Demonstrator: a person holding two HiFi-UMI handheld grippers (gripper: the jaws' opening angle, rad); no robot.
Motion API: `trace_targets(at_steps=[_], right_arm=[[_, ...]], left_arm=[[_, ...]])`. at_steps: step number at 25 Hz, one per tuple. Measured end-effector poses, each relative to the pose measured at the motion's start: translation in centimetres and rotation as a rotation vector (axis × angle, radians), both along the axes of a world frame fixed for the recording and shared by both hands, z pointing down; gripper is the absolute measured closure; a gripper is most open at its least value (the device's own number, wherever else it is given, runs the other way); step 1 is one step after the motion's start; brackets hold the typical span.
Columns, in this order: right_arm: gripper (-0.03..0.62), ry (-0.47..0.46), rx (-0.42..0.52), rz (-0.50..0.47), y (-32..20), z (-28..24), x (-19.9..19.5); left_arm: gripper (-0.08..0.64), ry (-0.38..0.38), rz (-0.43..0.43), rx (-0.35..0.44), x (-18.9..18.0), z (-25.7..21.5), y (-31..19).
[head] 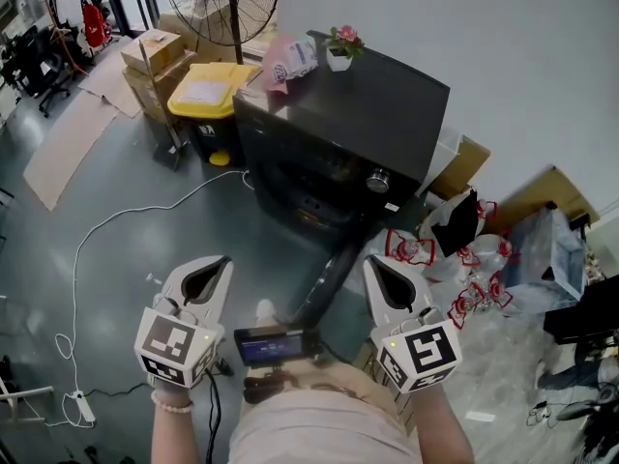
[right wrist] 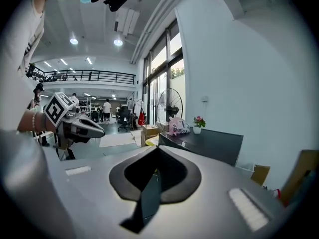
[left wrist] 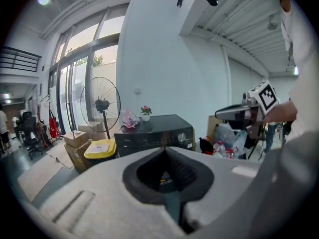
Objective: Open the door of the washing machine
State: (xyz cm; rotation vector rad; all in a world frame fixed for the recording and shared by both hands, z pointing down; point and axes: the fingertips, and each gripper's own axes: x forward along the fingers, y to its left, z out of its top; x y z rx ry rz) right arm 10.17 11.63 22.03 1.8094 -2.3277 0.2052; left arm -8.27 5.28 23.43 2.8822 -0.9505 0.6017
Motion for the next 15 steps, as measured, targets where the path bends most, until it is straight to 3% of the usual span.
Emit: trace_targets(at_steps=[15], right_arm=[[0.588,0.003,-0.005,0.017,0.29,0.08,0.27]], left_arm=[[0.566,0.012,0.007,0.003,0.26,-0.22,0.24]])
